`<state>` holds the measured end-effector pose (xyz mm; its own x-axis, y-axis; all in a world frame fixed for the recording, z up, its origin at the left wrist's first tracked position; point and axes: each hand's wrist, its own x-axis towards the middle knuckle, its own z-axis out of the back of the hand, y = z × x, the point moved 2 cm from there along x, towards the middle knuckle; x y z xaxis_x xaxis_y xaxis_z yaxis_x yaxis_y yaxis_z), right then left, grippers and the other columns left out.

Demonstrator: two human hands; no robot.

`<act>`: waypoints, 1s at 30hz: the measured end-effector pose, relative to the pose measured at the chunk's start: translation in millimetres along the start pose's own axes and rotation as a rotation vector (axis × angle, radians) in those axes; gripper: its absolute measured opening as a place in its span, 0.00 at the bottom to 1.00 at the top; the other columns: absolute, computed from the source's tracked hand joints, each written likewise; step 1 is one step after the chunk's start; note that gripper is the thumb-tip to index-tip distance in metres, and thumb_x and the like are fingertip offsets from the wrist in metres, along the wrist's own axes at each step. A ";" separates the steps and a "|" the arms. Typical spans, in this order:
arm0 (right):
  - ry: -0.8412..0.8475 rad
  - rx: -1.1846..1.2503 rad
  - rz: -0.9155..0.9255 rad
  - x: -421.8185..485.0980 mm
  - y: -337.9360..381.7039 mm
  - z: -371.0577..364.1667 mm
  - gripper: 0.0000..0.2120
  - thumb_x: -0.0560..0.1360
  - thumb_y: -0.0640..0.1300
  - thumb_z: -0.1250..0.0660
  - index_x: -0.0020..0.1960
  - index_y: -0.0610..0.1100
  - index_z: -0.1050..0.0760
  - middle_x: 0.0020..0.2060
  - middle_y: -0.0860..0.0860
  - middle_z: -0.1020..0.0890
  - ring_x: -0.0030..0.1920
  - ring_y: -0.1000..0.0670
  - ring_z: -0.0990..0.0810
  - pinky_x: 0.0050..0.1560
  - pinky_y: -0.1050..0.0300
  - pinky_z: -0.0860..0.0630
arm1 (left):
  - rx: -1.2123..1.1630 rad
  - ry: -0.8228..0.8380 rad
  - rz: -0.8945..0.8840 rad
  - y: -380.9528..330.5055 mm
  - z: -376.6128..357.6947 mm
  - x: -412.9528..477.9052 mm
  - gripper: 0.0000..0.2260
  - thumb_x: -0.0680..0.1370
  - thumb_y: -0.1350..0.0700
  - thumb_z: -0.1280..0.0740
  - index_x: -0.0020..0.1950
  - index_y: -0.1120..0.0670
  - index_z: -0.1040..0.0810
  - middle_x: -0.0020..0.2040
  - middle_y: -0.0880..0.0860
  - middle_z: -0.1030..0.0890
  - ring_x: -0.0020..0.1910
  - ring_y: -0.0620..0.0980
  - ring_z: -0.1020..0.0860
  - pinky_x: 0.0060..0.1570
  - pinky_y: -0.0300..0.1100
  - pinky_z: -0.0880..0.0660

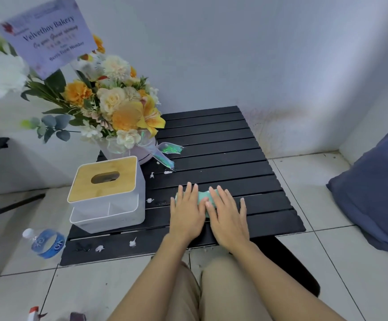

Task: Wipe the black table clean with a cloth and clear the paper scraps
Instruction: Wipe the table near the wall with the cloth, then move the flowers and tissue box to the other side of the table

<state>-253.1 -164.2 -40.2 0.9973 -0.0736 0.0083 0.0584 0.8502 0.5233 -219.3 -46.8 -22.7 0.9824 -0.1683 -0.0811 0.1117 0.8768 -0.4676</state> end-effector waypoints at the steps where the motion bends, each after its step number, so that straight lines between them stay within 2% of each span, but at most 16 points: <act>1: 0.012 -0.074 0.012 -0.3 -0.5 -1.7 0.28 0.80 0.60 0.65 0.79 0.56 0.51 0.78 0.56 0.48 0.78 0.55 0.53 0.76 0.44 0.61 | 0.014 0.003 0.006 2.6 -6.9 0.1 0.24 0.83 0.46 0.52 0.79 0.50 0.48 0.79 0.47 0.50 0.78 0.50 0.56 0.76 0.53 0.55; 4: -0.011 -0.200 0.035 0.5 -2.2 -7.4 0.33 0.77 0.60 0.75 0.79 0.55 0.55 0.79 0.54 0.50 0.78 0.52 0.52 0.76 0.42 0.58 | 0.081 -0.016 -0.017 8.9 -15.7 2.9 0.24 0.83 0.46 0.55 0.79 0.49 0.51 0.79 0.46 0.53 0.78 0.48 0.59 0.75 0.51 0.58; 7: -0.078 -0.241 0.002 1.8 -2.1 -14.4 0.29 0.81 0.57 0.67 0.78 0.53 0.46 0.77 0.52 0.40 0.76 0.50 0.41 0.74 0.39 0.46 | 0.112 0.036 -0.015 11.8 -17.8 9.4 0.25 0.83 0.45 0.56 0.79 0.49 0.53 0.79 0.46 0.54 0.78 0.49 0.61 0.76 0.52 0.59; 9: -0.087 -0.248 -0.019 2.1 -1.4 -15.3 0.27 0.83 0.56 0.63 0.77 0.52 0.41 0.74 0.52 0.34 0.74 0.49 0.34 0.71 0.38 0.38 | 0.134 0.051 -0.012 11.7 -18.4 10.9 0.28 0.80 0.42 0.62 0.79 0.49 0.54 0.80 0.46 0.54 0.78 0.50 0.61 0.76 0.52 0.59; 12: -0.095 -0.252 -0.016 0.6 -2.9 -16.6 0.26 0.83 0.55 0.62 0.76 0.51 0.39 0.73 0.51 0.32 0.72 0.49 0.32 0.69 0.38 0.35 | 0.143 0.039 -0.027 10.8 -18.4 7.2 0.38 0.70 0.39 0.71 0.79 0.49 0.54 0.80 0.47 0.54 0.78 0.50 0.60 0.76 0.52 0.59; 14: -0.087 -0.269 -0.015 1.8 -3.6 -17.2 0.26 0.83 0.55 0.62 0.76 0.51 0.39 0.74 0.51 0.32 0.73 0.49 0.32 0.70 0.38 0.36 | 0.132 0.050 -0.023 10.9 -17.7 7.5 0.39 0.70 0.39 0.72 0.79 0.49 0.54 0.80 0.46 0.54 0.78 0.50 0.60 0.76 0.52 0.59; 16: -0.048 -0.286 -0.017 2.2 -3.6 -17.2 0.28 0.82 0.56 0.65 0.77 0.51 0.42 0.75 0.52 0.35 0.74 0.50 0.36 0.72 0.38 0.39 | 0.122 0.077 -0.018 9.9 -15.0 8.3 0.34 0.74 0.39 0.68 0.79 0.49 0.53 0.79 0.46 0.54 0.78 0.50 0.60 0.76 0.53 0.59; 18: -0.021 -0.287 0.004 1.9 -5.1 -16.5 0.32 0.79 0.59 0.73 0.78 0.53 0.49 0.78 0.54 0.43 0.77 0.52 0.44 0.75 0.40 0.48 | 0.107 0.115 -0.003 9.9 -12.3 9.3 0.27 0.81 0.42 0.60 0.79 0.49 0.53 0.79 0.46 0.55 0.78 0.50 0.61 0.76 0.53 0.60; 20: -0.008 -0.241 0.018 2.7 -5.3 -13.3 0.37 0.74 0.63 0.79 0.78 0.56 0.54 0.78 0.58 0.52 0.78 0.54 0.52 0.76 0.42 0.56 | 0.072 0.163 0.003 9.0 -6.9 11.7 0.25 0.83 0.45 0.55 0.79 0.49 0.53 0.80 0.46 0.55 0.78 0.50 0.61 0.76 0.54 0.60; 21: 0.011 -0.183 0.001 3.8 -4.1 -9.3 0.38 0.72 0.65 0.78 0.78 0.57 0.54 0.78 0.59 0.54 0.78 0.55 0.54 0.76 0.43 0.59 | 0.051 0.186 0.005 9.2 -3.4 13.3 0.25 0.83 0.45 0.54 0.79 0.50 0.52 0.80 0.47 0.55 0.78 0.51 0.61 0.76 0.54 0.60; 23: 0.058 -0.010 -0.060 6.1 1.6 0.3 0.33 0.75 0.66 0.67 0.78 0.58 0.49 0.78 0.60 0.50 0.78 0.57 0.55 0.76 0.45 0.62 | -0.034 0.176 0.005 10.2 6.2 15.5 0.25 0.83 0.46 0.50 0.79 0.50 0.49 0.80 0.49 0.53 0.78 0.51 0.59 0.76 0.54 0.57; 26: -0.034 0.214 -0.114 14.8 16.8 11.2 0.24 0.81 0.59 0.51 0.76 0.54 0.42 0.76 0.58 0.41 0.77 0.56 0.53 0.76 0.43 0.57 | -0.287 -0.087 -0.042 8.1 38.5 16.1 0.27 0.81 0.46 0.43 0.78 0.50 0.45 0.79 0.49 0.46 0.78 0.49 0.52 0.76 0.50 0.50; 30: -0.138 0.425 -0.073 37.2 63.7 21.8 0.23 0.81 0.58 0.46 0.74 0.51 0.37 0.73 0.55 0.34 0.76 0.53 0.45 0.74 0.44 0.43 | -0.523 -0.558 -0.042 20.5 116.6 16.7 0.27 0.79 0.51 0.37 0.76 0.52 0.41 0.74 0.49 0.36 0.73 0.48 0.39 0.72 0.47 0.39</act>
<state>-213.3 -124.1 12.1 0.9742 -0.2188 0.0563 0.0763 0.5530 0.8297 -183.1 20.9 69.0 0.9246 0.1769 0.3373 0.2017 0.5238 -0.8276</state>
